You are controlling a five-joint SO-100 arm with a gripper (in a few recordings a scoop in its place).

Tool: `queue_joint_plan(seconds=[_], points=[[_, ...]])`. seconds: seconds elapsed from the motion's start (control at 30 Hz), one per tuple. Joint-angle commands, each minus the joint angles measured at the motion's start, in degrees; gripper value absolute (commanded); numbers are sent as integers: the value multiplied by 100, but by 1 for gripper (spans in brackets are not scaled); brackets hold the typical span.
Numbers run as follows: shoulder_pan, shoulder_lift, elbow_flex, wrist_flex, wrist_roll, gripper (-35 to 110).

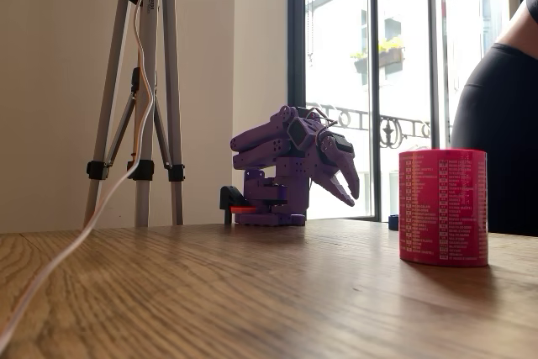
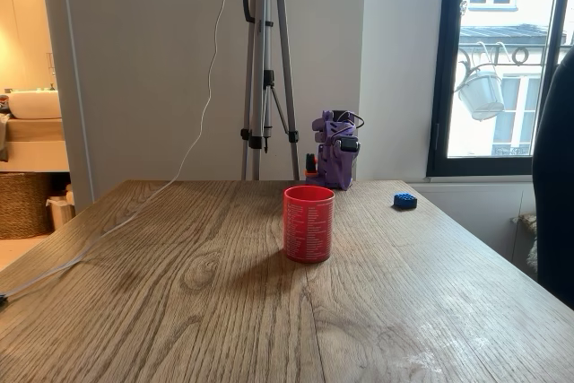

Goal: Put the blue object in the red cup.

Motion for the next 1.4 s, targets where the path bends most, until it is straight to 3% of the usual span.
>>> queue_joint_plan(seconds=[0.0,1.07,1.23,1.37], points=[[-334,-44,-70,-193,861,1],[-334,-44,-70,-185,826,1],[88,-44,-308,53,246,1],[316,-167,-1028,220,-835,1]])
